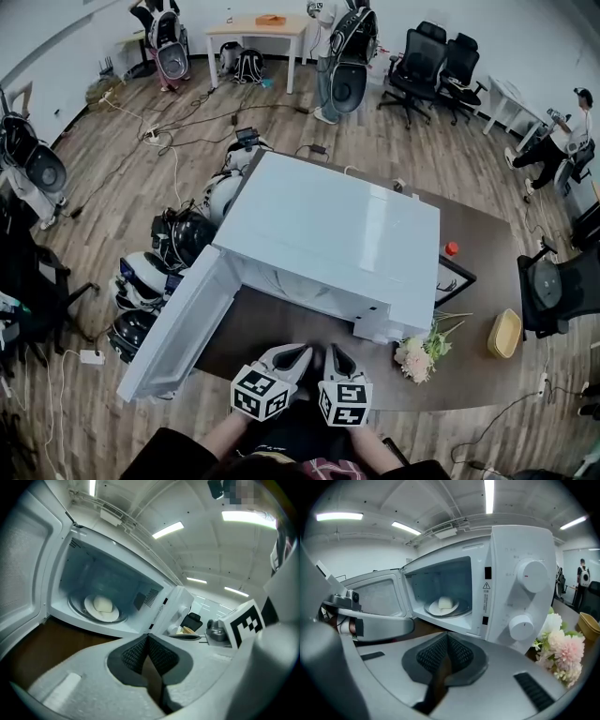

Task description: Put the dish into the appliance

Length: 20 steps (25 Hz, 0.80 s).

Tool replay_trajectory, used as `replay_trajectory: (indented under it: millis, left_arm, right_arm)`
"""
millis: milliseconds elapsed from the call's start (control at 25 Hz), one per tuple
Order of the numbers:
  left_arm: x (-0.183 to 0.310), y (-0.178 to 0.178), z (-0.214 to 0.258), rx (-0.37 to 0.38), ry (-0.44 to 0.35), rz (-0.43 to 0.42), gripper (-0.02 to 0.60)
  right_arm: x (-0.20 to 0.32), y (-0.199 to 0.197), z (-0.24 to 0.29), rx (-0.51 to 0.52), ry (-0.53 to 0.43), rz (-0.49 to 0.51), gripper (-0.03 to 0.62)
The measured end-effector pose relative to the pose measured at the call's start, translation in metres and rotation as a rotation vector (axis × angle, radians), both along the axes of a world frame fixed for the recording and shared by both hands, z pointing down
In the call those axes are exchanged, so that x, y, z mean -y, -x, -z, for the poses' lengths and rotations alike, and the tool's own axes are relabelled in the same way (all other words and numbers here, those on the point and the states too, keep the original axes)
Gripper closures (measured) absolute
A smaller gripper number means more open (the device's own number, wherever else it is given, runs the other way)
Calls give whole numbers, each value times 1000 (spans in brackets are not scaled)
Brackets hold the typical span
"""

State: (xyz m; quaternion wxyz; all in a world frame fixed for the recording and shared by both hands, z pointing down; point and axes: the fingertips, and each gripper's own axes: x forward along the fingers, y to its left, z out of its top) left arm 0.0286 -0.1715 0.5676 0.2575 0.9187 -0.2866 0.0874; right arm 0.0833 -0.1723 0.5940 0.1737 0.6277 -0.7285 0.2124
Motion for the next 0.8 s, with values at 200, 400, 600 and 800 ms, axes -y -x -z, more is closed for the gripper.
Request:
replay_trajectory:
  millis: [200, 400, 600, 800]
  left_arm:
    - [6, 3, -1, 21, -6, 25, 572]
    - [11, 10, -4, 55, -6, 68, 572]
    - [13, 17, -7, 63, 6, 105, 572]
    - [10, 16, -6, 48, 8, 97, 572]
  right_arm:
    - [5, 1, 3, 8, -17, 13, 588]
    - [7, 0, 2, 21, -11, 5, 589]
    - [7, 0, 3, 12, -20, 12, 589]
    - [5, 2, 3, -12, -33, 27, 589]
